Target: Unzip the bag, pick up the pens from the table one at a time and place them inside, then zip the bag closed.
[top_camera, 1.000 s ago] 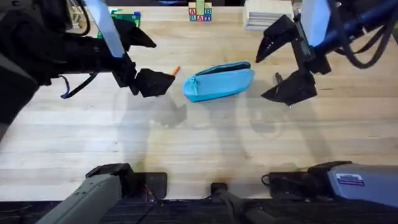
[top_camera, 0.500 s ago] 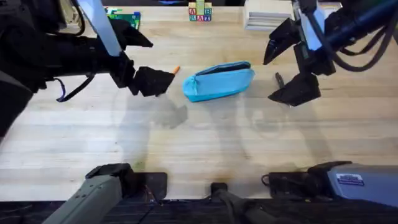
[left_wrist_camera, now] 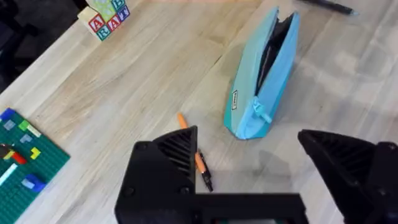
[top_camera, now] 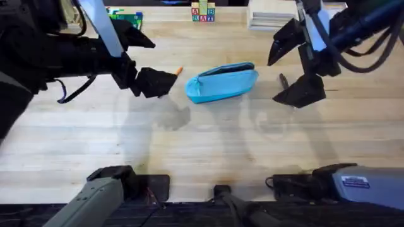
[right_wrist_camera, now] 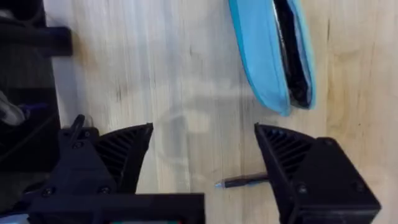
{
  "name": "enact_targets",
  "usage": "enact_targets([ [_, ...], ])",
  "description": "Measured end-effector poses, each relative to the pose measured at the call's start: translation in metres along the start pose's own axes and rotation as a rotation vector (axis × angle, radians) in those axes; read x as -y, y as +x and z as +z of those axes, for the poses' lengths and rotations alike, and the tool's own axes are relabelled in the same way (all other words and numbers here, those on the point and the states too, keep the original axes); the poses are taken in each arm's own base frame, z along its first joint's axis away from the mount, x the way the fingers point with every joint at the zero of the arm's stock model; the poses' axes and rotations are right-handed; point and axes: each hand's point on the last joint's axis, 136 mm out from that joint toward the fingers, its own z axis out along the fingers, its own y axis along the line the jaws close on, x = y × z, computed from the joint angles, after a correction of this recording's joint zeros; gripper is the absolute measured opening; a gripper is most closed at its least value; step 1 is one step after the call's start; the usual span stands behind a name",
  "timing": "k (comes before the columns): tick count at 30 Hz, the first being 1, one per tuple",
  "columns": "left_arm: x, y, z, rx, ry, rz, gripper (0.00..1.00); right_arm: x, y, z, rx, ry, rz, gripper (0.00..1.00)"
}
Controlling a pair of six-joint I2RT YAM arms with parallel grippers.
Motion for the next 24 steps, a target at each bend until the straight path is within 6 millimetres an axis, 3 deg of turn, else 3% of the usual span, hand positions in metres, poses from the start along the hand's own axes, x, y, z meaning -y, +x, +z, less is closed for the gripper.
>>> enact_targets([
  [10,0.000,0.000,0.000,0.000,0.000,0.000,0.995,-0.012,-0.001,0.000,0.011,-0.050,0.033,0.994],
  [16,0.000,0.000,0.000,0.000,0.000,0.000,0.995,0.019,-0.011,-0.001,0.054,0.072,-0.020,0.996],
  [24,0.000,0.000,0.000,0.000,0.000,0.000,0.995,0.020,-0.012,-0.001,0.059,0.076,-0.020,0.995],
])
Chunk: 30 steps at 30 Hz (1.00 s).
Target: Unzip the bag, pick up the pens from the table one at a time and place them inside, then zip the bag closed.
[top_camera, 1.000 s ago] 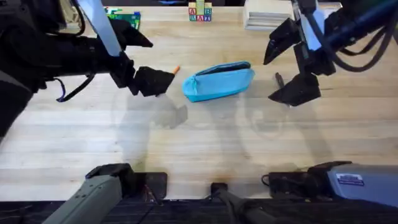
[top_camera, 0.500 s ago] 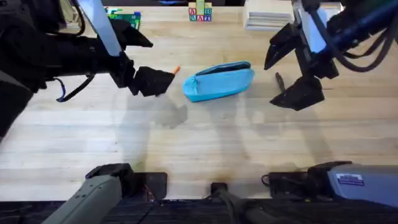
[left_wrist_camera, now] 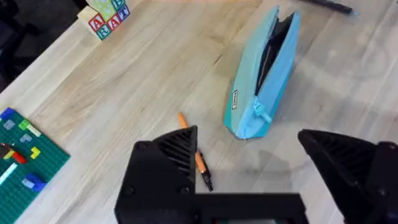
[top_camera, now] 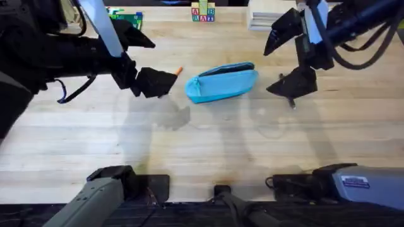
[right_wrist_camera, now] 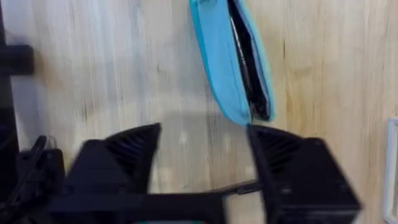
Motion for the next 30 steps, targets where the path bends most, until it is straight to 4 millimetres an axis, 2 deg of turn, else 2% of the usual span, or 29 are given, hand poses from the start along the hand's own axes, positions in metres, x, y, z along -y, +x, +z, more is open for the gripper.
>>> enact_targets([
  [2,0.000,0.000,0.000,0.000,0.000,0.000,0.995,0.000,0.000,0.000,0.000,0.000,0.000,0.995],
  [3,0.000,0.000,0.000,0.000,0.000,0.000,0.995,0.000,0.000,0.000,0.001,0.001,0.000,0.950],
  [9,0.000,0.000,0.000,0.000,0.000,0.000,0.995,0.004,-0.001,0.000,0.005,0.015,-0.007,0.093],
  [10,0.000,0.000,0.000,0.000,0.000,0.000,0.997,0.005,-0.001,0.000,0.006,0.018,-0.007,0.052],
  [18,0.000,0.000,0.000,0.000,0.000,0.000,0.995,0.013,-0.004,0.000,0.016,0.049,-0.033,0.030],
  [30,0.000,0.000,0.000,0.000,0.000,0.000,0.995,0.035,-0.009,0.000,0.030,0.125,-0.197,0.029],
])
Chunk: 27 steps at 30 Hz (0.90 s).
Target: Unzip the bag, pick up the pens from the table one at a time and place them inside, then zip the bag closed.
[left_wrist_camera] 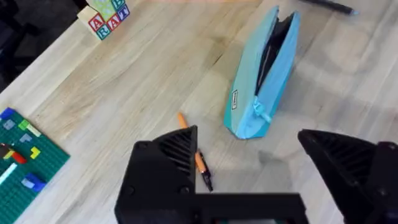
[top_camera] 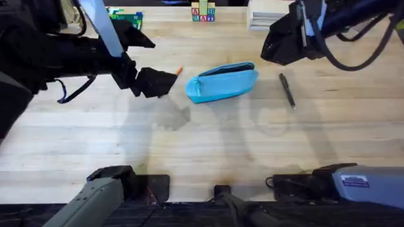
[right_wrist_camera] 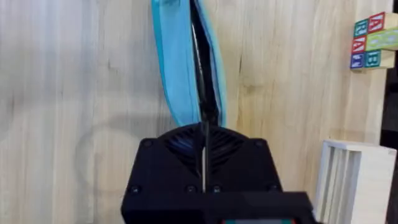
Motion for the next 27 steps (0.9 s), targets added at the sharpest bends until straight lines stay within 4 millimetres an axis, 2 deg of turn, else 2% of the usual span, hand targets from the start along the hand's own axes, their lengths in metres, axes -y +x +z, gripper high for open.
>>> enact_targets([
  [15,0.000,0.000,0.000,0.000,0.000,-0.001,0.995,0.025,0.025,0.052,-0.008,-0.052,-0.025,0.029],
  [27,0.000,0.000,0.000,0.000,0.000,-0.003,0.996,0.022,0.038,0.074,-0.018,-0.117,0.011,0.029],
])
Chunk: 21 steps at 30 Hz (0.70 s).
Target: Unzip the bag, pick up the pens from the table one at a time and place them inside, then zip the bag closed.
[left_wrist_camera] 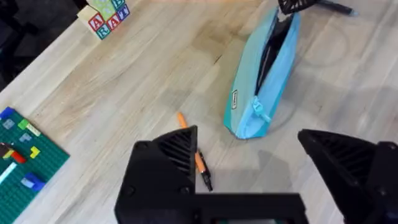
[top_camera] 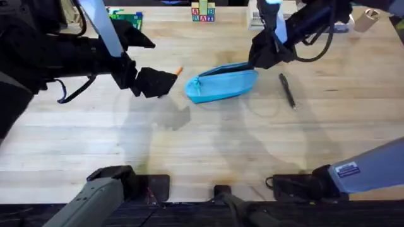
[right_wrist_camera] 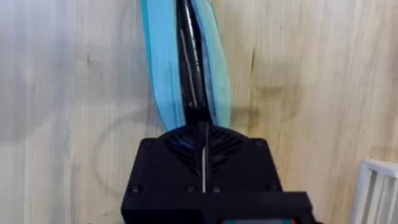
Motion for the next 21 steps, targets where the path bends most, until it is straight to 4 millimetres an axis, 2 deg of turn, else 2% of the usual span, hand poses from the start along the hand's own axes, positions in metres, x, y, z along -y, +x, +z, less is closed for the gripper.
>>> enact_targets([
  [14,0.000,0.000,0.000,0.000,0.000,0.000,0.995,-0.002,0.011,0.020,-0.005,-0.058,0.032,0.029],
  [21,0.000,0.000,0.000,0.000,0.000,0.000,0.996,-0.006,0.021,0.039,-0.010,-0.114,0.063,0.030],
])
